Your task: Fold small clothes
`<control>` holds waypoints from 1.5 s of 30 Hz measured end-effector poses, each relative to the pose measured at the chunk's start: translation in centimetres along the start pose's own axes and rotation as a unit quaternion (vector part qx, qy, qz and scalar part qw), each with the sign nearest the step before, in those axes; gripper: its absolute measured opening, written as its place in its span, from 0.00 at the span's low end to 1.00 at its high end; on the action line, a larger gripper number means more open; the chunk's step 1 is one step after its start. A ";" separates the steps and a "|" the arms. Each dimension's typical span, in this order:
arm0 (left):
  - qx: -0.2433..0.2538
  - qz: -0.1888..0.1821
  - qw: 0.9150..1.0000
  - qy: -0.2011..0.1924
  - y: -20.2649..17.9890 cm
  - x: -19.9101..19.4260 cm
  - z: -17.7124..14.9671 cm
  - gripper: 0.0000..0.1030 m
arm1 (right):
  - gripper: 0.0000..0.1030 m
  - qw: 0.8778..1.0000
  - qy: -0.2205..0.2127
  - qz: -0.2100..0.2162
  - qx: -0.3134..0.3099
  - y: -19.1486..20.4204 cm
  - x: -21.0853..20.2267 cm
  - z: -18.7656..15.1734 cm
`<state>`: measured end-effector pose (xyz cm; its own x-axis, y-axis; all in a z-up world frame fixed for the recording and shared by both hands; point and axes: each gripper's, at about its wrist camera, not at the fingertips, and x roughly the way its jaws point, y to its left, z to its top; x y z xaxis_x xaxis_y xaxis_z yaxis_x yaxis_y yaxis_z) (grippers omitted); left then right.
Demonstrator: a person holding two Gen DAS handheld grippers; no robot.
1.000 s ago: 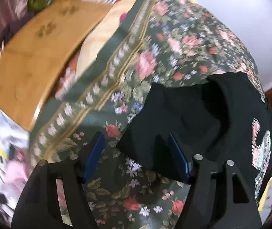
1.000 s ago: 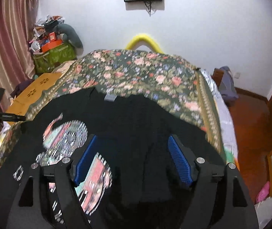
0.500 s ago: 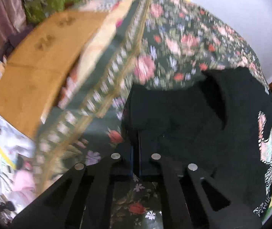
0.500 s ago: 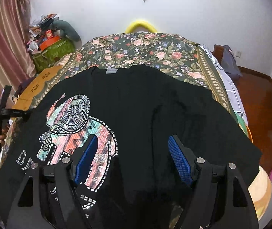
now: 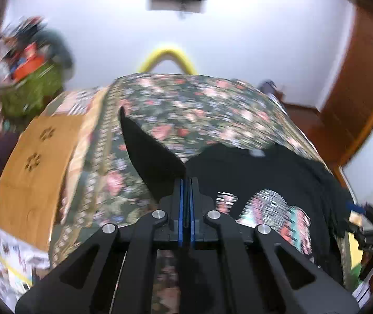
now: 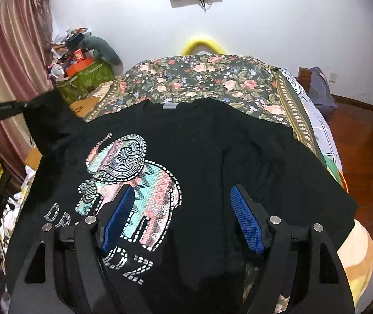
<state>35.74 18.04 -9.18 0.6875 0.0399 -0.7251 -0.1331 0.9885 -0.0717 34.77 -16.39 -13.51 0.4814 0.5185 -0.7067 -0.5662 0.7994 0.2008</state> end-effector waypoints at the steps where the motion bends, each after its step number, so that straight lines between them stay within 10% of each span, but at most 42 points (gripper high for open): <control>1: 0.012 -0.008 1.000 0.007 -1.2 0.5 -0.4 0.02 | 0.70 1.000 0.000 0.001 -0.002 0.1 -0.2 0.0; 11: 0.093 -0.007 0.985 0.147 -7.6 9.1 -9.0 0.03 | 0.70 1.000 0.011 0.003 -0.028 1.7 -1.0 -0.2; 19: 0.037 -0.028 0.995 0.090 -2.6 3.9 -8.5 0.58 | 0.70 0.997 0.012 0.015 -0.070 5.4 0.1 1.1; 27: -0.021 0.039 0.996 0.082 4.4 4.5 -7.9 0.59 | 0.70 0.994 0.029 0.043 -0.102 10.0 5.5 4.1; 37: -0.003 0.024 0.991 0.130 4.4 9.7 -10.1 0.60 | 0.70 0.984 0.063 0.076 -0.147 14.3 14.2 6.4; 45: 0.017 0.041 0.993 0.114 4.8 9.0 -11.2 0.68 | 0.68 0.981 0.071 -0.001 -0.181 13.1 17.4 6.9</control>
<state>33.34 21.55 -23.73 0.4962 0.0899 -0.8636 -0.1543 0.9879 0.0142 40.34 5.24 -18.45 0.3983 0.4495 -0.7996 -0.7782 0.6270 -0.0352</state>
